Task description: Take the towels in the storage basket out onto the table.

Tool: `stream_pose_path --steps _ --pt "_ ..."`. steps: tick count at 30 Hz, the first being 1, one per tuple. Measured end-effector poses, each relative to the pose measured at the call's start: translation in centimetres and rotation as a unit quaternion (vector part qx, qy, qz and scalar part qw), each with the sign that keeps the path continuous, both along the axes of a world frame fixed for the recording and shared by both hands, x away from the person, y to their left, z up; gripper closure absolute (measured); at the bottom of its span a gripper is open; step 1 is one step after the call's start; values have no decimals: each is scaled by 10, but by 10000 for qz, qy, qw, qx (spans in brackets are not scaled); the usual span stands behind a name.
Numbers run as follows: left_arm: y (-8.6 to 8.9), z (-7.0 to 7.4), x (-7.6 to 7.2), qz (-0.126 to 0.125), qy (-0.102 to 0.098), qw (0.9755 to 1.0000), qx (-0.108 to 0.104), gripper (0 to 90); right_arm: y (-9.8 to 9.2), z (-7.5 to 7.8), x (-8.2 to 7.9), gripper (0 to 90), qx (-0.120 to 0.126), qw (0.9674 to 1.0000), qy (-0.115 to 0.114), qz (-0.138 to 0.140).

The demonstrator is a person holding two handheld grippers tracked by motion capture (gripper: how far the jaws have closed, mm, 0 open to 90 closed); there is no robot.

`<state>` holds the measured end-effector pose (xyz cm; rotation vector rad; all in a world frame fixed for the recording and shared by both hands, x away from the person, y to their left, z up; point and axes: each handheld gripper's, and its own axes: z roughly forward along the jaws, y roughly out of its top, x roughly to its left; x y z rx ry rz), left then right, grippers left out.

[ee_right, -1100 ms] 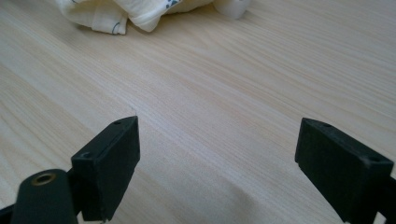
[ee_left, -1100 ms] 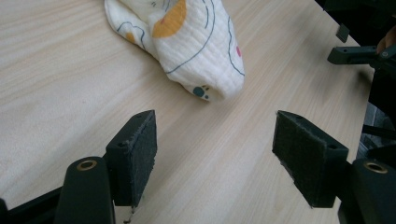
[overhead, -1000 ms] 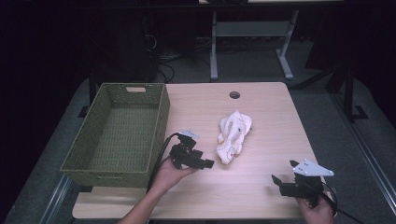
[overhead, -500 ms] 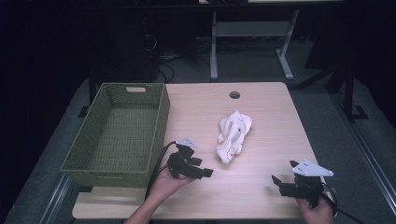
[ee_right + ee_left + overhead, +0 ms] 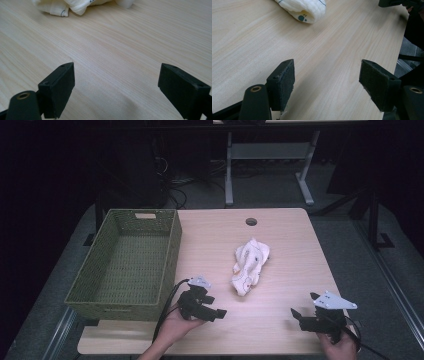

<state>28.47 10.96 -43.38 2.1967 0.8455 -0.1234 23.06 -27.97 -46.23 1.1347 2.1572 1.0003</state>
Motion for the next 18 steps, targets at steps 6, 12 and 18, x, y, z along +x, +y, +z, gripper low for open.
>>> stream_pose_path --steps 6,12,18 --pt "1 0 -6 -32 -56 10000 50 285 0 0 0 135 3 10000 8 14" --pt "4 -2 -10 -33 -74 9999 78 285 1 -1 0 135 0 10000 24 19" --pt "7 -4 -15 -50 -111 9998 130 283 0 -1 0 135 -11 10000 20 25"
